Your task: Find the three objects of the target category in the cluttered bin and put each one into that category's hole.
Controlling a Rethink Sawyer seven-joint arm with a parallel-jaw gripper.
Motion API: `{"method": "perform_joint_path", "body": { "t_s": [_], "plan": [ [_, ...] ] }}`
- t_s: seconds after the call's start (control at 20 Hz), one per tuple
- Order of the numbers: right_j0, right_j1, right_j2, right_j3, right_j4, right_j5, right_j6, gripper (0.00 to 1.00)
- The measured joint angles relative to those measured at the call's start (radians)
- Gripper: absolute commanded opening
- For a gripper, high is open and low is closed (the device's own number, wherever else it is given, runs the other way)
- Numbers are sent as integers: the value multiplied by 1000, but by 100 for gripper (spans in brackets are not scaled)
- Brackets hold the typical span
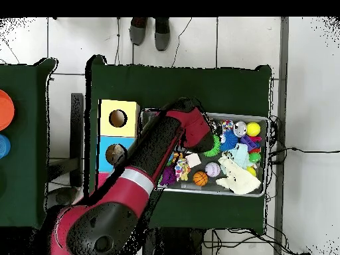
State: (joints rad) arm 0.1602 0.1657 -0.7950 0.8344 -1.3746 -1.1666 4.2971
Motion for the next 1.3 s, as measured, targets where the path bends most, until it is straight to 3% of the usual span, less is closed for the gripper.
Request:
{"method": "perform_joint_path", "body": {
  "t_s": [0.95,1.3],
  "plan": [
    [12,12,-19,-1,-10,2,-5,100],
    [66,70,-124,-4,-120,9,-5,100]
  ]
}}
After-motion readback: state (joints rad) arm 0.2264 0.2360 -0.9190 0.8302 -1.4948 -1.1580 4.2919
